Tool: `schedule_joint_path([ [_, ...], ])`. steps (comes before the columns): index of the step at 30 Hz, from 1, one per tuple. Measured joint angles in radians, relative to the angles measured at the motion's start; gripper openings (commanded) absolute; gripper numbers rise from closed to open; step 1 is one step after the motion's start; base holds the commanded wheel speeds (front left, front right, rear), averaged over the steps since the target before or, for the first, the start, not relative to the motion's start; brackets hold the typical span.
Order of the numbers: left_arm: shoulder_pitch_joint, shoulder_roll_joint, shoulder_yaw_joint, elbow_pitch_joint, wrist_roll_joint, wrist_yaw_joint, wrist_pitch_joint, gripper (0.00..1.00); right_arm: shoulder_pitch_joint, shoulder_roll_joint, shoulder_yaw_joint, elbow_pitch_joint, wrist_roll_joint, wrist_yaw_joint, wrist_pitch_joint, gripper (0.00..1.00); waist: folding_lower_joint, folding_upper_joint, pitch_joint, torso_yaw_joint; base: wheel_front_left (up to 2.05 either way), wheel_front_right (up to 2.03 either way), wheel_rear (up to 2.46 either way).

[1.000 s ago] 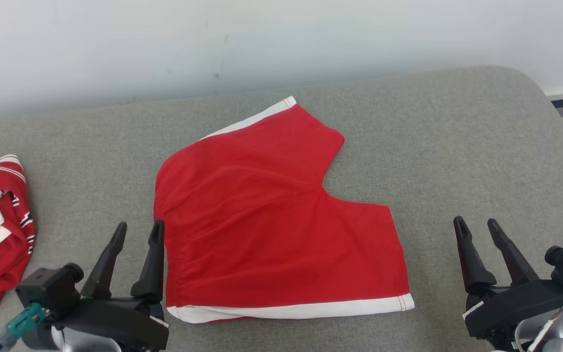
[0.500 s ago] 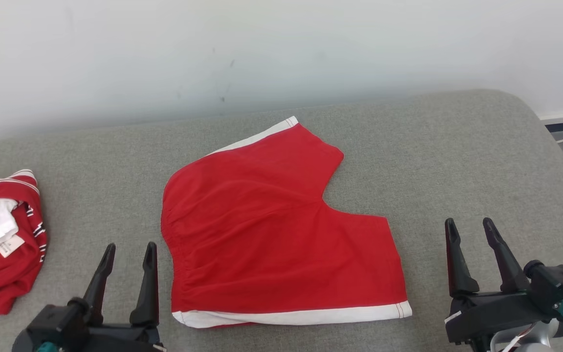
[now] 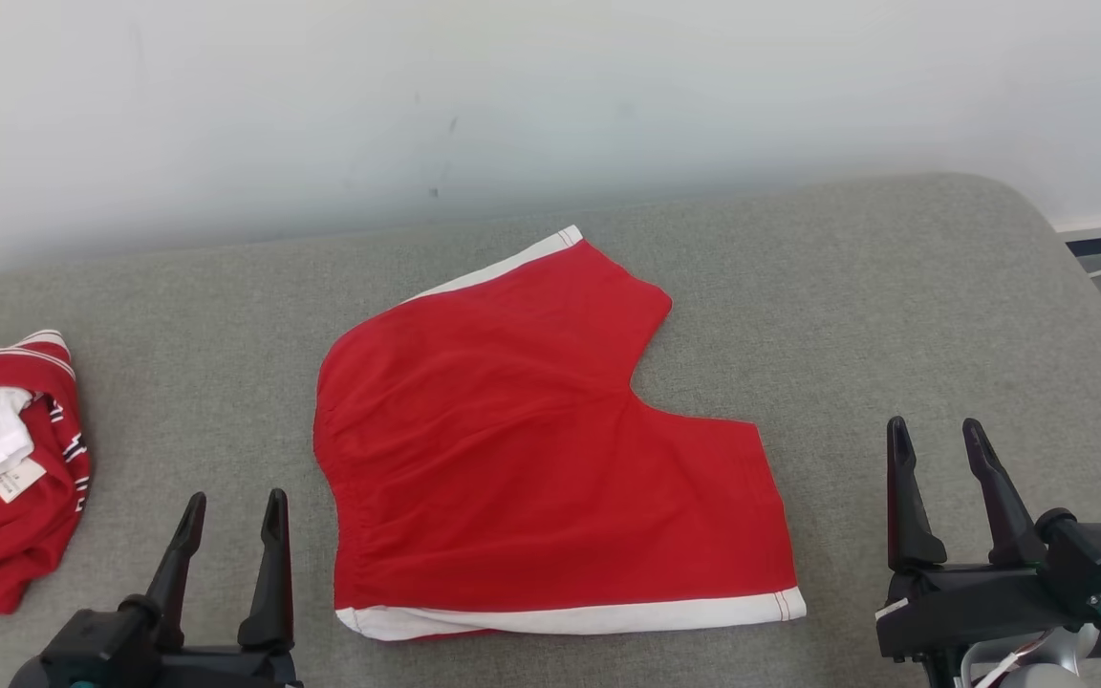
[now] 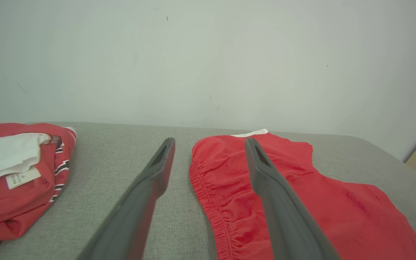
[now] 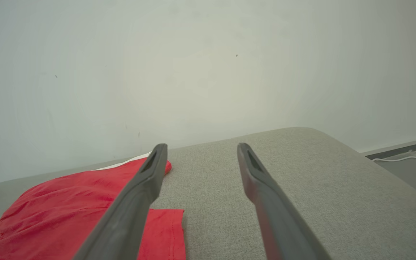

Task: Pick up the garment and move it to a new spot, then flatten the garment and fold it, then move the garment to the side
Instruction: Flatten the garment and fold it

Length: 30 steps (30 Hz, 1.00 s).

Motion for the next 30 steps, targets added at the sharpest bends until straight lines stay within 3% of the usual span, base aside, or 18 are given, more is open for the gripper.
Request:
schedule_joint_path([
  [6,0.0,-0.001,-0.021,0.002,0.005,-0.001,0.007,1.0,0.0,0.001,0.008,0.006,-0.007,0.0,-0.004,1.0,0.0,0.0,0.017,0.001,0.0,0.0,0.0],
  [11,0.001,0.0,-0.066,0.036,-0.018,-0.039,0.09,1.0,0.002,-0.019,0.039,0.026,-0.035,0.01,0.011,1.0,0.0,0.0,0.035,0.005,0.0,0.0,0.0],
  [30,0.011,0.012,-0.109,0.121,-0.123,-0.081,0.406,1.0,0.038,-0.052,0.159,0.144,-0.056,0.053,0.255,1.0,0.0001,0.0,0.107,0.025,0.0,0.0,0.0],
])
